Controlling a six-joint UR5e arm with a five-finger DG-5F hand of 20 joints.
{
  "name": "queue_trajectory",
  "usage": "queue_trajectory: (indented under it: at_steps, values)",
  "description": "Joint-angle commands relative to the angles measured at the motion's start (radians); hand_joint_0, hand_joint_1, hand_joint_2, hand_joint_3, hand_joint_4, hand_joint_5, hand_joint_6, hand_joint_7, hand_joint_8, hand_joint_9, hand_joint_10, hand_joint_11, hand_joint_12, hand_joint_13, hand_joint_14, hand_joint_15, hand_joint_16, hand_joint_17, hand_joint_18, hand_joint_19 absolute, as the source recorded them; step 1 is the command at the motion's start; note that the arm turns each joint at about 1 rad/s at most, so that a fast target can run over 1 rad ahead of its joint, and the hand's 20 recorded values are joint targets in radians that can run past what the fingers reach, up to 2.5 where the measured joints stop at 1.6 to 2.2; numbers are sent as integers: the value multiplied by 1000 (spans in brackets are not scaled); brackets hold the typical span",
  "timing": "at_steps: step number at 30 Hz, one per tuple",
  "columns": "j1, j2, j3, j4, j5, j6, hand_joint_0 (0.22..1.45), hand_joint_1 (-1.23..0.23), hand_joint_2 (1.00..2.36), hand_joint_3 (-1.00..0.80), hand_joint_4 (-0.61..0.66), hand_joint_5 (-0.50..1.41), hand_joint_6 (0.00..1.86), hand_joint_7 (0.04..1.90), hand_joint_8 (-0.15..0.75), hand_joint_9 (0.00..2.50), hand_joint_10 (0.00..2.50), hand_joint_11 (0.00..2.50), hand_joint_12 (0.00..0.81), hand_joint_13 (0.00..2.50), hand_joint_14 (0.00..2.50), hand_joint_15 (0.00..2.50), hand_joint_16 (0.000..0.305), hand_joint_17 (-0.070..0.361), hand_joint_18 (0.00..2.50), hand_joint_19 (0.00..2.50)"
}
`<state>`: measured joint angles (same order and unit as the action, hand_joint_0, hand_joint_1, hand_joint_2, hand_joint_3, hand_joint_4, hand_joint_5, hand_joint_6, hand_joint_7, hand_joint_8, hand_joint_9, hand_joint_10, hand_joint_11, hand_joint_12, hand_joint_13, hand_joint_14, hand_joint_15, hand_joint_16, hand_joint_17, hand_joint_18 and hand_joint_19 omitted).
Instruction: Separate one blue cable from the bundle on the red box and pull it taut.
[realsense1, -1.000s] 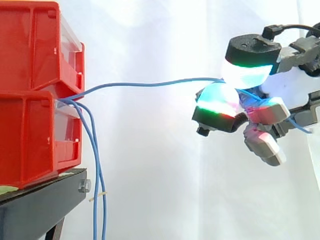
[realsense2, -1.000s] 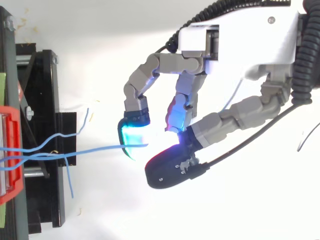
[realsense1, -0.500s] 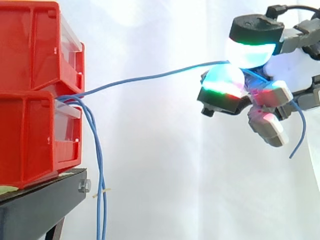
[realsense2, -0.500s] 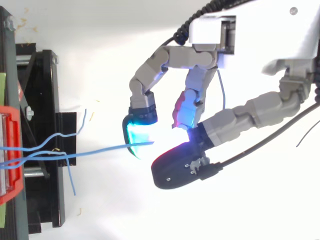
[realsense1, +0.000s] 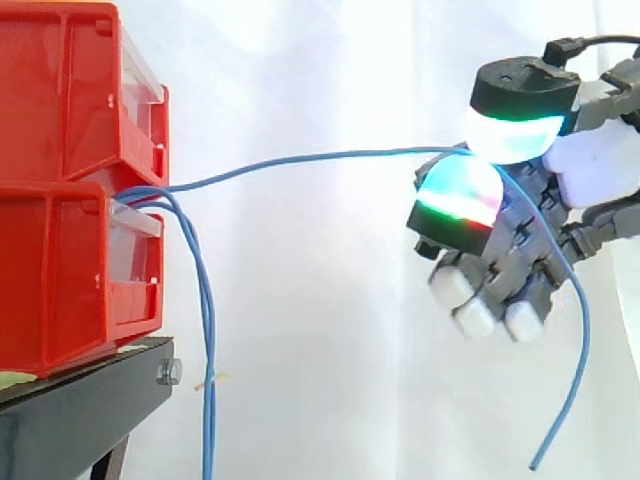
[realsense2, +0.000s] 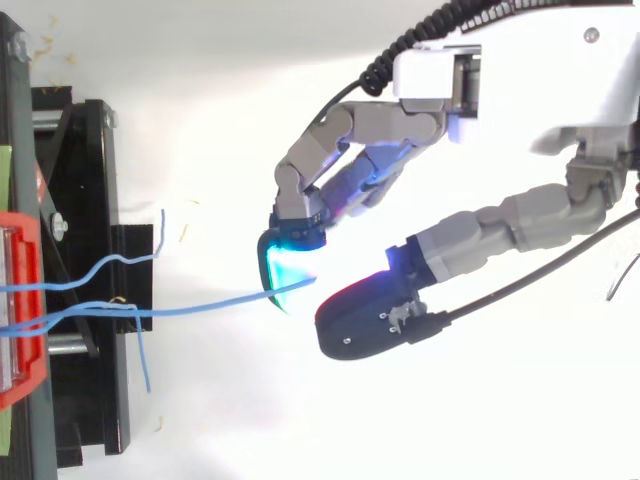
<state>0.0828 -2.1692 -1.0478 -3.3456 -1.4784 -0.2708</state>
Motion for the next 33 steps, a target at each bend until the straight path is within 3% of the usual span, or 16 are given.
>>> queue_trajectory:
  at_steps: [1, 8, 33]
  values:
    - [0, 0, -31, 60, 0, -1, 556, -669, 1172, -266, -13, -11, 862, 871, 261, 569, 0, 0, 446, 513, 4, 148, 66, 149, 493, 229]
    - [2, -1, -44, 156, -2, -1, 589, -689, 1041, -244, -15, -18, 863, 854, 250, 507, 0, 0, 439, 465, 5, 153, 67, 150, 405, 214]
    - [3, -1, -44, 170, 0, -5, 595, -692, 1005, -231, 23, -19, 867, 833, 275, 632, 1, 26, 451, 579, 7, 226, 68, 154, 481, 271]
